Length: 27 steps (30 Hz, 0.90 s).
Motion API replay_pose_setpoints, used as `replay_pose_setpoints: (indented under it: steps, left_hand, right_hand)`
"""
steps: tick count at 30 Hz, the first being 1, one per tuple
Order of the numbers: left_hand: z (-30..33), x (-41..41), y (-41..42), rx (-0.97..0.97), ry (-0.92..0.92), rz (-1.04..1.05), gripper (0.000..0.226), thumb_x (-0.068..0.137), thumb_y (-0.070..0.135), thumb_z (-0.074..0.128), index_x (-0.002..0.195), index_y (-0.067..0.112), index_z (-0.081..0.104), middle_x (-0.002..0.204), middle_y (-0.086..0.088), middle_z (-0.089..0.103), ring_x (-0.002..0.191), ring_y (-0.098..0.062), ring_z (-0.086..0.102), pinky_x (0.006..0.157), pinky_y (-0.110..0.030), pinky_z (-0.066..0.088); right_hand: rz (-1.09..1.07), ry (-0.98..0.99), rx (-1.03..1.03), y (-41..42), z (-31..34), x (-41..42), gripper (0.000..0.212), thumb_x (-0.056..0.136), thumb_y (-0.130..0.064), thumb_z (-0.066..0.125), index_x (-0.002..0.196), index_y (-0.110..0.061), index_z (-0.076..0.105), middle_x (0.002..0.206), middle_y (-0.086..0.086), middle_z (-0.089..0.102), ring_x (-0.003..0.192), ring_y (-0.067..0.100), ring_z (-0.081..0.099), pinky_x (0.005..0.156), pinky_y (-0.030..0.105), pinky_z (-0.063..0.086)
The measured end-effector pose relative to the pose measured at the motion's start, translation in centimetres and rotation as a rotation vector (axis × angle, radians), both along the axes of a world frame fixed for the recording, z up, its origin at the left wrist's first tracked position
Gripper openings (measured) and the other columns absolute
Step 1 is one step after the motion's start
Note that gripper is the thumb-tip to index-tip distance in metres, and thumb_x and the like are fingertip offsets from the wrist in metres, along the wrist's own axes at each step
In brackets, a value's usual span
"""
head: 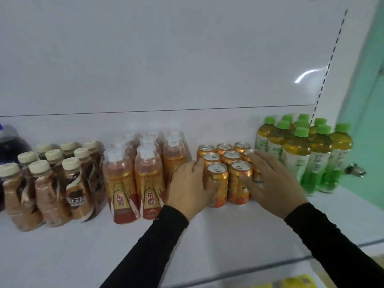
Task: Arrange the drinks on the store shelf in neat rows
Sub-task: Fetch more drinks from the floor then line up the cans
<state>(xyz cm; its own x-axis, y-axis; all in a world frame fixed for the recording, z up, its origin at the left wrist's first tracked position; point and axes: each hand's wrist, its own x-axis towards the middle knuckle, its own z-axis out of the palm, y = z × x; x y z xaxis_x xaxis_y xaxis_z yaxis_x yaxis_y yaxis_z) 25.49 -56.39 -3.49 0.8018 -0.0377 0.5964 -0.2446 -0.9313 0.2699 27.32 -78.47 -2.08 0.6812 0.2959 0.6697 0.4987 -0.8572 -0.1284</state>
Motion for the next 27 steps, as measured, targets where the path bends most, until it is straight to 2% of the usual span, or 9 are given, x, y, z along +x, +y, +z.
replay_pose_setpoints:
  steps: [4,7,10,13,17,19,21,24,27]
  left_hand:
    - [-1.6,0.6,-1.9,-0.071,0.108,0.054,0.076,0.082,0.061,0.067,0.142,0.021,0.043,0.130,0.001,0.057,0.119,-0.021,0.053,0.102,-0.032,0.041]
    - [-2.9,1.4,-3.2,-0.131,0.158,0.090,0.082,0.078,0.059,0.070,0.143,0.021,0.037,0.125,-0.001,0.060,0.113,-0.022,0.058,0.093,-0.032,0.047]
    - [-3.1,1.1,-4.6,-0.399,0.169,0.015,0.075,0.079,0.046,0.076,0.140,0.033,0.034,0.126,0.007,0.060,0.111,-0.012,0.060,0.081,-0.016,0.046]
    - [-2.6,0.1,-5.6,-0.565,0.143,-0.024,0.062,0.081,0.039,0.077,0.129,0.044,0.037,0.127,0.015,0.058,0.111,-0.003,0.058,0.078,-0.003,0.039]
    - [-2.4,-1.8,-6.3,-0.617,0.077,0.002,0.061,0.077,0.033,0.082,0.120,0.049,0.042,0.117,0.025,0.062,0.105,0.009,0.058,0.078,-0.001,0.042]
    - [-2.7,-2.9,-6.6,-0.684,0.035,0.014,0.056,0.077,0.028,0.084,0.115,0.050,0.048,0.110,0.036,0.062,0.103,0.014,0.056,0.078,-0.002,0.043]
    - [-3.0,-3.8,-6.7,-0.773,0.007,0.025,0.058,0.077,0.023,0.085,0.115,0.049,0.051,0.107,0.041,0.061,0.101,0.014,0.058,0.076,-0.004,0.045]
    - [-3.5,-4.4,-6.7,-0.929,-0.011,0.011,0.062,0.074,0.023,0.088,0.121,0.044,0.053,0.109,0.036,0.063,0.103,0.008,0.060,0.075,-0.008,0.049]
    - [-3.8,-4.4,-6.6,-1.005,-0.008,-0.028,0.065,0.071,0.029,0.090,0.126,0.041,0.056,0.113,0.023,0.068,0.105,-0.001,0.064,0.079,-0.020,0.056]
  right_hand:
    - [0.016,0.029,-0.030,-0.9,-1.6,-0.3,0.066,0.089,-0.054,0.044,0.134,-0.006,0.055,0.134,0.013,0.056,0.122,0.034,0.057,0.100,0.045,0.048]
    - [0.085,0.052,-0.048,-1.3,-2.7,0.1,0.066,0.090,-0.055,0.044,0.136,-0.008,0.052,0.137,0.011,0.053,0.124,0.031,0.054,0.103,0.042,0.046]
    - [0.153,0.068,-0.057,-1.5,-3.8,0.6,0.066,0.089,-0.056,0.044,0.134,-0.009,0.054,0.135,0.012,0.056,0.123,0.032,0.056,0.098,0.044,0.049]
    - [0.233,0.074,-0.021,-1.8,-4.4,0.5,0.064,0.089,-0.057,0.045,0.130,-0.010,0.058,0.130,0.010,0.060,0.117,0.030,0.060,0.093,0.041,0.054]
    - [0.342,0.111,0.078,-1.7,-5.3,0.3,0.059,0.089,-0.059,0.047,0.122,-0.012,0.064,0.118,0.004,0.064,0.103,0.024,0.063,0.082,0.031,0.053]
    - [0.395,0.164,0.108,-1.3,-5.2,0.1,0.063,0.089,-0.063,0.047,0.125,-0.015,0.062,0.121,0.000,0.062,0.106,0.020,0.062,0.085,0.023,0.046]
    - [0.441,0.303,0.131,-1.0,-5.3,0.0,0.071,0.085,-0.067,0.054,0.138,-0.019,0.051,0.132,-0.006,0.053,0.116,0.013,0.054,0.092,0.017,0.038]
    - [0.488,0.493,0.159,-0.4,-5.8,0.3,0.092,0.073,-0.072,0.063,0.146,-0.024,0.036,0.142,-0.008,0.042,0.126,0.010,0.045,0.104,0.025,0.041]
    - [0.528,0.625,0.268,0.4,-6.2,0.3,0.094,0.065,-0.066,0.075,0.143,-0.027,0.038,0.138,-0.009,0.045,0.124,0.008,0.047,0.105,0.032,0.045]
